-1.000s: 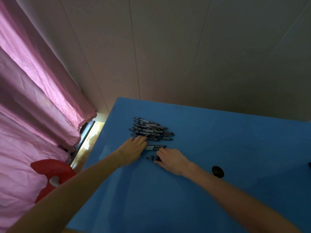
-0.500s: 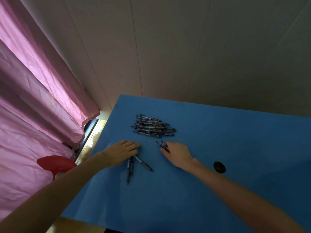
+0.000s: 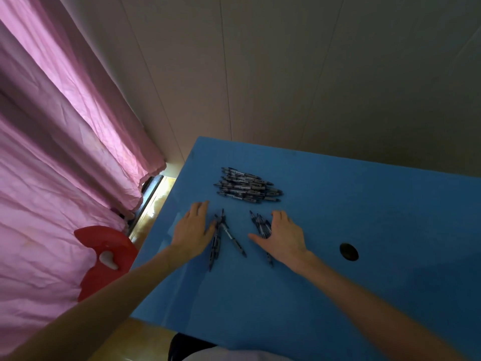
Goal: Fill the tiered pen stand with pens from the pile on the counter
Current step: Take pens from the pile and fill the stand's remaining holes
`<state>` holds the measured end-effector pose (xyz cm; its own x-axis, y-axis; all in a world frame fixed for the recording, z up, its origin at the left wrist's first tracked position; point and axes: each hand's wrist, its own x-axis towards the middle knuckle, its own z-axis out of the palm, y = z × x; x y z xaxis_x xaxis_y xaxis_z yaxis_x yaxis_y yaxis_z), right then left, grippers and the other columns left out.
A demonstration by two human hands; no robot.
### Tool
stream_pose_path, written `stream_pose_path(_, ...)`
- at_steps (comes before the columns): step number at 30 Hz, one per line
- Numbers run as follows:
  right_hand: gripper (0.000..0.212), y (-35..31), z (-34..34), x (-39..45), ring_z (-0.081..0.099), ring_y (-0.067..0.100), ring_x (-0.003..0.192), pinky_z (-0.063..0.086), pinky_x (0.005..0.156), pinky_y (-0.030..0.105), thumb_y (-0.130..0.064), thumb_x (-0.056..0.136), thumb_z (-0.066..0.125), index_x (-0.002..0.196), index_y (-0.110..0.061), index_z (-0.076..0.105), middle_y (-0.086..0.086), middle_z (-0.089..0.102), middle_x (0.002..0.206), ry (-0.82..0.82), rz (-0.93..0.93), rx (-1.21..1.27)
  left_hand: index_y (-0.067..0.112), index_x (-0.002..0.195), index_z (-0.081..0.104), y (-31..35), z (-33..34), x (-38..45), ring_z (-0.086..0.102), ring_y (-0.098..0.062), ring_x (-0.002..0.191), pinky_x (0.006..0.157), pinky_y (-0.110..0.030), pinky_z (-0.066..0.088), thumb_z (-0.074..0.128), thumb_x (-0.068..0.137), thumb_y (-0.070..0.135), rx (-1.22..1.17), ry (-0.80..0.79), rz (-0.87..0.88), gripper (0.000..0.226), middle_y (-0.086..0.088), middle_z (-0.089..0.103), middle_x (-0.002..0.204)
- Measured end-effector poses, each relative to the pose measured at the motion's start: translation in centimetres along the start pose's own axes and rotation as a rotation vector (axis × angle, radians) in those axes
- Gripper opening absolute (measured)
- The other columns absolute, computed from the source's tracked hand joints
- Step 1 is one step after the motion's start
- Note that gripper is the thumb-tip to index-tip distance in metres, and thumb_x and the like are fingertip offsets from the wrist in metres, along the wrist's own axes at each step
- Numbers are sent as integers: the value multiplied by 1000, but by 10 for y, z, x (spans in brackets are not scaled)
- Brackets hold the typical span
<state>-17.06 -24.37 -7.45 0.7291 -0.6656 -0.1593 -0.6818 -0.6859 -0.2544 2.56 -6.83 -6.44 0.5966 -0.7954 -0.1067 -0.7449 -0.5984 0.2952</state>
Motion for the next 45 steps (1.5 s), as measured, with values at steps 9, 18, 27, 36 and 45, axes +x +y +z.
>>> stream_pose_path(9,63,-14,5,9,51,14,67,41,50,27,-70,97,33,113,-11,49,5,55,99,-96,-38,-365,17,68,51,39,0,11,58,-14,62,54,-29,41,46,73,94,68,-153,-289,77,1,61,66)
stream_pose_path(18,35,-13,-14,34,50,15,65,29,48,28,-38,105,37,83,-16,52,-3,46,71,-218,-135,-354,9,108,56,69,13,24,65,-32,98,70,-34,41,57,93,51,124,-173,-264,44,-9,64,104)
stream_pose_path(27,31,6,-12,24,53,20,74,39,61,32,-41,100,47,98,-11,53,2,53,84,-196,-116,-122,6,125,42,91,38,0,53,-30,114,73,-34,41,51,100,18,172,-220,-75,29,-13,48,126)
stream_pose_path(36,30,28,-14,-16,46,23,68,36,65,37,-36,98,45,79,-13,45,6,49,71,-257,287,900,9,91,44,70,11,6,53,-28,83,72,-36,40,41,108,23,-294,-350,-131,23,-10,54,87)
stream_pose_path(45,18,30,-68,-93,51,16,67,39,67,32,-17,102,55,88,-8,60,4,62,74,-130,567,1600,5,114,58,113,-26,-36,71,-22,87,78,-33,55,44,109,21,-873,-435,5,21,-7,72,100)
